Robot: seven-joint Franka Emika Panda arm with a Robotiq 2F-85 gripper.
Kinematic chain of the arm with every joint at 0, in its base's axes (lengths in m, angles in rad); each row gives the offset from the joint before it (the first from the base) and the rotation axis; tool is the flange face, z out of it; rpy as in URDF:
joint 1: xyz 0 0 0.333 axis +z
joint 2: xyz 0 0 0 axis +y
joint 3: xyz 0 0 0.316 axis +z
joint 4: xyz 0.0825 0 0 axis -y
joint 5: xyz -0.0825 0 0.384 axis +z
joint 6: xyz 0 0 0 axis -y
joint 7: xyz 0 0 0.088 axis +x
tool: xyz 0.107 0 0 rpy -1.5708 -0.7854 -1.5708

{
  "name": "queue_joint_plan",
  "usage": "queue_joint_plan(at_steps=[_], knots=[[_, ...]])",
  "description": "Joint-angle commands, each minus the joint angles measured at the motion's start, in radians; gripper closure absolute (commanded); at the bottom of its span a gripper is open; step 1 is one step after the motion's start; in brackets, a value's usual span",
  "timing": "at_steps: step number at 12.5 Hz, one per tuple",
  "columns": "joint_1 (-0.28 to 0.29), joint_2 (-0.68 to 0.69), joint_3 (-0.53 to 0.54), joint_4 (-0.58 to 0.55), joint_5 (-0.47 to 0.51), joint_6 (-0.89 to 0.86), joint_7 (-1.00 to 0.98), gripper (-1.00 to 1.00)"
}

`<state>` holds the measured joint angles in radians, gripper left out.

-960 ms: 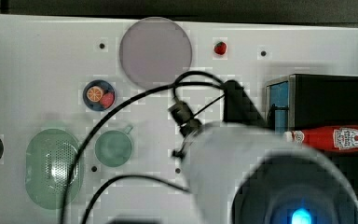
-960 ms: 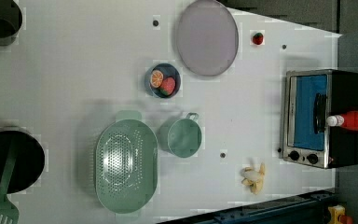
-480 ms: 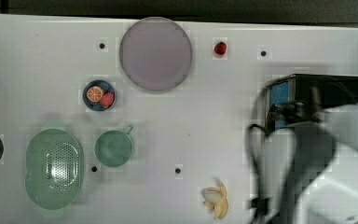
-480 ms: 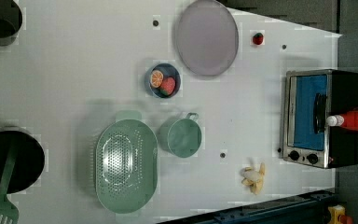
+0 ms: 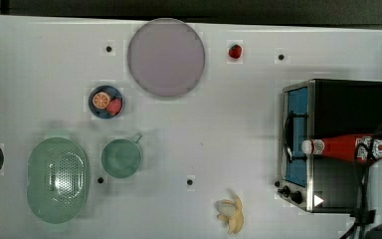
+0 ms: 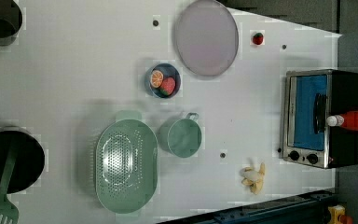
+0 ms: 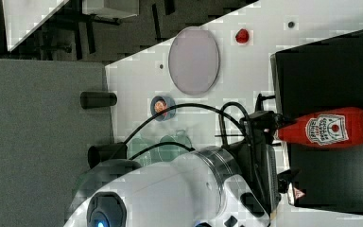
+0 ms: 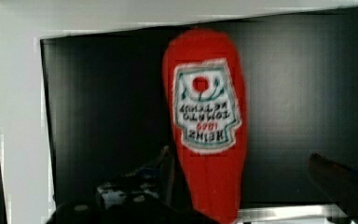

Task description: Pick Ketchup from oven and place it on table.

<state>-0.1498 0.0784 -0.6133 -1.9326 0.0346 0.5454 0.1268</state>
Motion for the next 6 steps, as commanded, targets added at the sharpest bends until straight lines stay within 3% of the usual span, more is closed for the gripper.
queue_joint_plan(at_steps=[1, 6], knots=[[0.042, 0.076, -0.016, 0.043, 0.003, -0.008, 0.026, -1.00], [0.012, 0.174, -0.023, 0.081, 0.054, 0.066, -0.062, -1.00]])
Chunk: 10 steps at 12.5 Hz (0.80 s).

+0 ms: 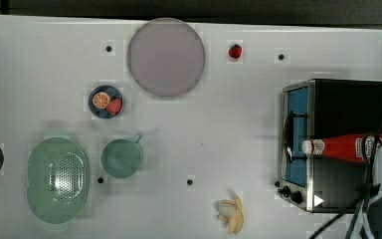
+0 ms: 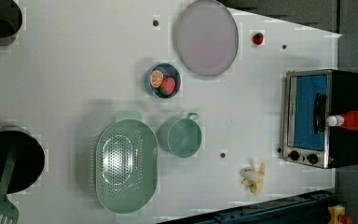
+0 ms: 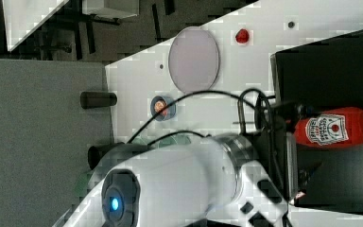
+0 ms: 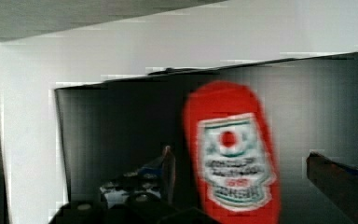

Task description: Pick Ketchup from oven and place it on table.

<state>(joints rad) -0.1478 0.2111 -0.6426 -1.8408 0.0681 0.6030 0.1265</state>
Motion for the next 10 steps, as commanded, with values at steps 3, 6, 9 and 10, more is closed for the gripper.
queue_joint_plan(at_steps=[3, 6, 9, 10], knots=[[0.003, 0.116, 0.008, -0.013, 0.090, 0.012, -0.125, -1.00], [-0.004, 0.147, 0.007, -0.013, 0.123, 0.024, -0.125, -1.00], [-0.006, 0.152, 0.007, -0.010, 0.123, 0.027, -0.125, -0.26], [-0.006, 0.150, 0.007, -0.005, 0.123, 0.025, -0.125, -0.26]])
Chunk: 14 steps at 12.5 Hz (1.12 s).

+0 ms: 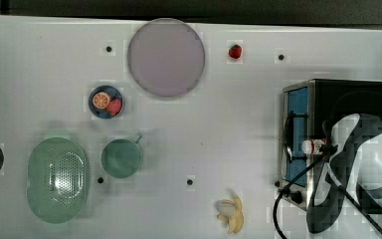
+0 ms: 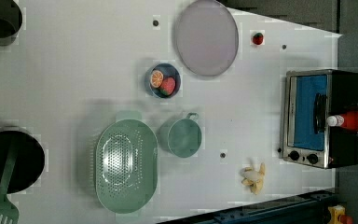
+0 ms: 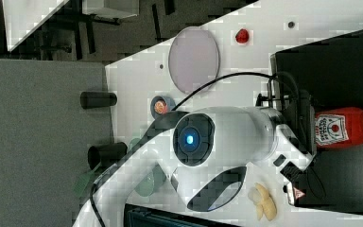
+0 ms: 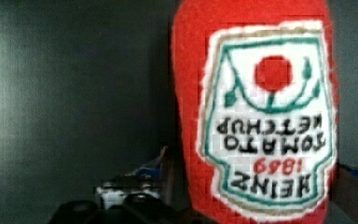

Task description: Pick Ketchup from oven and place it on table.

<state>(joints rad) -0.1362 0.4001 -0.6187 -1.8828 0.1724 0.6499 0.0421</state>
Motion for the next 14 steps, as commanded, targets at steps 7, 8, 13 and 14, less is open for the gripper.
queue_joint_plan(at_steps=[7, 8, 13, 14], knots=[[0.128, -0.263, 0.043, 0.229, -0.005, -0.486, -0.038, -0.26], [0.164, -0.281, 0.103, 0.224, -0.013, -0.490, -0.034, -0.26], [0.240, -0.256, 0.324, 0.170, -0.042, -0.450, -0.030, -0.26], [0.249, -0.248, 0.358, 0.132, -0.095, -0.411, -0.030, -0.26]])
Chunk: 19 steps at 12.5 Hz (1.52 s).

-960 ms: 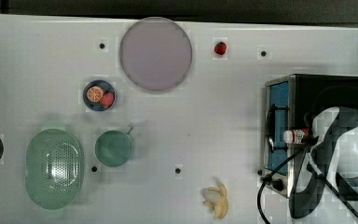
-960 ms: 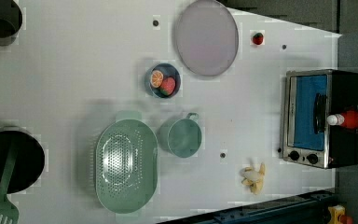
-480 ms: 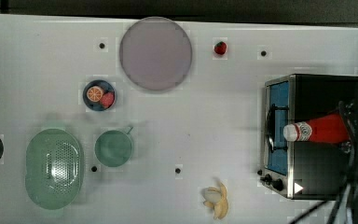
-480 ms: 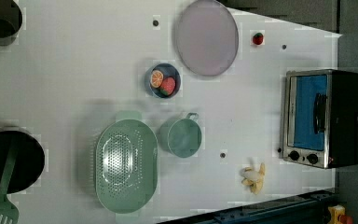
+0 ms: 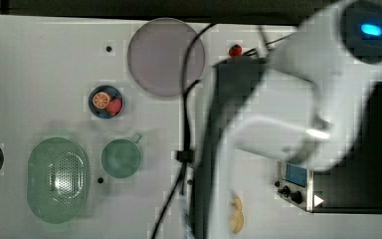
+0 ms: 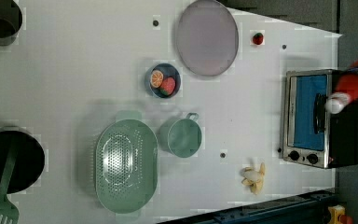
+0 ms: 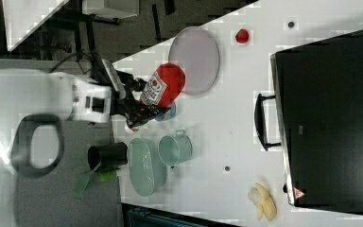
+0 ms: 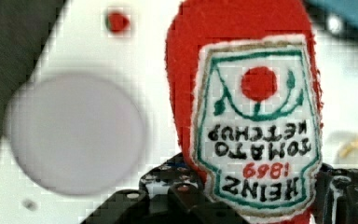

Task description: Pick Ketchup from oven and place it on table.

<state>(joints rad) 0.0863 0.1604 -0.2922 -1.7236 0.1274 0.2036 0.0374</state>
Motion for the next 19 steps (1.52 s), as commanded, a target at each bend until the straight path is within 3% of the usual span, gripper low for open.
queue_joint_plan(at_steps=[1, 2, 5, 7, 13, 16, 19], knots=[[0.032, -0.004, 0.051, -0.064, -0.101, 0.079, -0.025, -0.26], [0.035, 0.000, 0.064, -0.105, -0.137, 0.130, -0.024, -0.26], [0.037, 0.017, 0.077, -0.364, -0.144, 0.408, -0.024, -0.26], [0.039, 0.055, 0.083, -0.456, -0.143, 0.563, -0.024, -0.26], [0.039, 0.215, 0.127, -0.500, -0.052, 0.742, -0.017, -0.27], [0.040, 0.225, 0.131, -0.519, -0.052, 0.792, -0.017, -0.96], [0.038, 0.120, 0.125, -0.486, -0.052, 0.801, 0.001, -1.00]])
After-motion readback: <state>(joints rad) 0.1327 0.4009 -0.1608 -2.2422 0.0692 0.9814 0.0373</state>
